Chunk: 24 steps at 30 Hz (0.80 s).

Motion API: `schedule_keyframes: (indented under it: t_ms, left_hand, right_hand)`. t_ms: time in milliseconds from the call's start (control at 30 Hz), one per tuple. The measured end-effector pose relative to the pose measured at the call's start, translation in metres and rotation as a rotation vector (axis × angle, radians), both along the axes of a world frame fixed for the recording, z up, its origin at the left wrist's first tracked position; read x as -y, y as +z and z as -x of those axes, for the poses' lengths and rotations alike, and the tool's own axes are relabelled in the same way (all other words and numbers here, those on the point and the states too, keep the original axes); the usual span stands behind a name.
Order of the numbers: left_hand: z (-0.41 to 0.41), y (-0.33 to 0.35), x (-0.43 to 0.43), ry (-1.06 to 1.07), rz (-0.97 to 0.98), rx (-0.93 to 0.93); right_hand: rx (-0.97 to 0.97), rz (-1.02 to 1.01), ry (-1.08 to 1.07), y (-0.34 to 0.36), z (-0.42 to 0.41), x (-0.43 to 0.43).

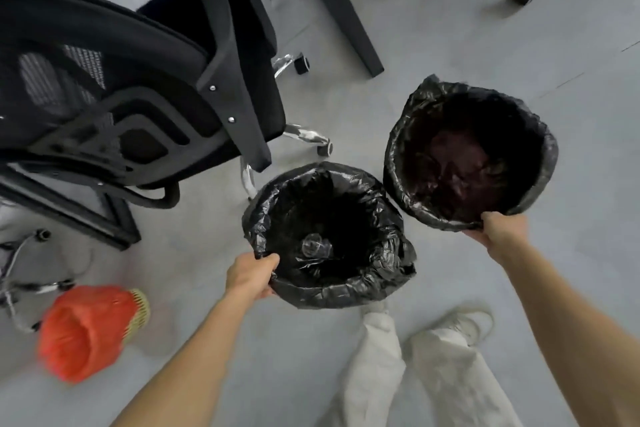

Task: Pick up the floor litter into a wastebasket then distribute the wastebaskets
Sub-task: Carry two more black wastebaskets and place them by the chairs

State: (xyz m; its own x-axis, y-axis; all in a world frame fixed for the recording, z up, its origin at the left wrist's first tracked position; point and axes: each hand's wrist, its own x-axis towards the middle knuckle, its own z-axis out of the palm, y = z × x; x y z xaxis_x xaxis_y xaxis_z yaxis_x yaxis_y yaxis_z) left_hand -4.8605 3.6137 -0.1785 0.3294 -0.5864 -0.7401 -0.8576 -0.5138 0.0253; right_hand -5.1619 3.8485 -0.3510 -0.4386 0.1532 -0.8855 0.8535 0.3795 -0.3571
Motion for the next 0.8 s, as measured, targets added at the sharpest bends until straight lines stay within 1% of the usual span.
schedule_keyframes:
  t_ms: [100,167,267,333,400,500,567,667,733,800]
  left_hand:
    - [-0.004,-0.015,0.01,-0.059,0.01,0.021]
    - [-0.002,-0.014,0.014,-0.079,0.015,0.028]
    - [0.004,-0.003,0.01,-0.104,0.013,0.009]
    - [0.008,0.014,0.005,-0.113,0.0,0.0]
    - [0.01,0.038,-0.002,-0.117,-0.011,-0.014]
    - [0.02,0.081,-0.011,-0.161,-0.062,-0.022]
    - [0.031,0.125,-0.017,-0.202,-0.105,-0.042]
    - [0.048,0.199,-0.017,-0.288,-0.169,-0.08]
    - [0.066,0.233,-0.015,-0.312,-0.209,-0.142]
    - [0.093,0.279,-0.015,-0.351,-0.255,-0.218]
  right_hand:
    - [-0.039,0.085,0.002,-0.016,-0.004,0.022]
    - [-0.034,0.134,0.005,-0.013,-0.001,0.032]
    - [0.108,0.155,0.095,0.006,-0.001,0.032]
    - [0.2,0.074,0.237,0.039,-0.004,0.026]
    - [0.189,-0.002,0.394,0.077,-0.011,0.021]
    - [0.098,-0.072,0.589,0.142,-0.018,0.015]
    - [0.062,-0.056,0.704,0.203,-0.018,0.011]
    - [0.109,-0.008,0.855,0.307,-0.021,0.005]
    - [0.142,0.019,0.889,0.353,-0.025,-0.001]
    - [0.145,0.031,0.811,0.404,-0.026,-0.015]
